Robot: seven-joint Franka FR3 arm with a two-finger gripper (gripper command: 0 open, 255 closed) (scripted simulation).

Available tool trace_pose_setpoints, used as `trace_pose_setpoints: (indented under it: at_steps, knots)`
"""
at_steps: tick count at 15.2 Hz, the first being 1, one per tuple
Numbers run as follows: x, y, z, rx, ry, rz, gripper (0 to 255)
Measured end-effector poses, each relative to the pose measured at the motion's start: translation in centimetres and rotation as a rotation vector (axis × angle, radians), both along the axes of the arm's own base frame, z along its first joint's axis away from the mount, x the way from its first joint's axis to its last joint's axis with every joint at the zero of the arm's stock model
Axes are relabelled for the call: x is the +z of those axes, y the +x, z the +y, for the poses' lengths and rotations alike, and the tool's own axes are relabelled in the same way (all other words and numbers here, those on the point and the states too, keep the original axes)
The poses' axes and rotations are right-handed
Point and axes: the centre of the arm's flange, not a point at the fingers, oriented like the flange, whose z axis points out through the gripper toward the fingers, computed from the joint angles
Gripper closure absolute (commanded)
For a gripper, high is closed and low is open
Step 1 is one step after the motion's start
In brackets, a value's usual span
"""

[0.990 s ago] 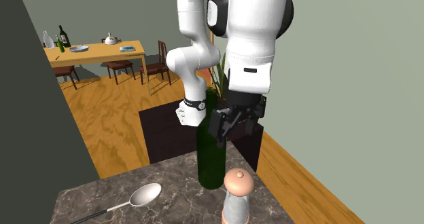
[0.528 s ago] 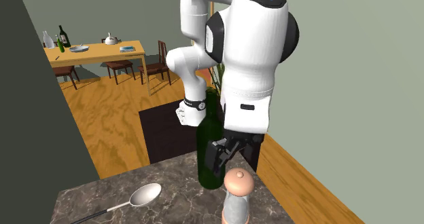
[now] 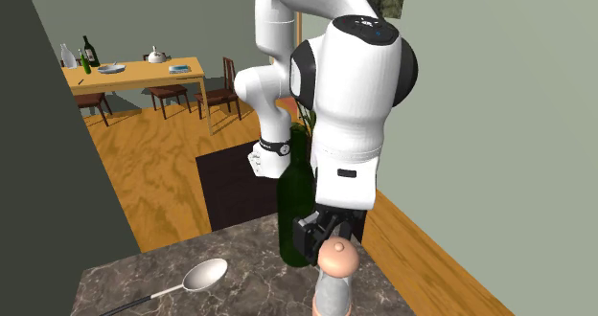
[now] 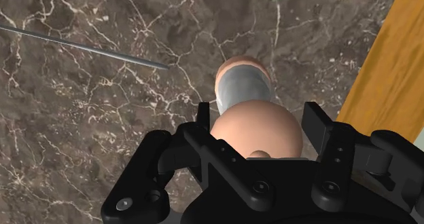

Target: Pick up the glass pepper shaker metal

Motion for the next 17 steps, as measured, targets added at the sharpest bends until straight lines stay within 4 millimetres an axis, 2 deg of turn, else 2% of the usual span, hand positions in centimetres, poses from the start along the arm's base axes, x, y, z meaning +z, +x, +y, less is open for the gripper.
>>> trace_pose_setpoints:
  at_steps: [9,17]
  knots:
    - [0.2,0.0,0.0,0.0,0.0,0.0,255]
    - [4.1,0.0,0.0,0.0,0.0,0.001,255]
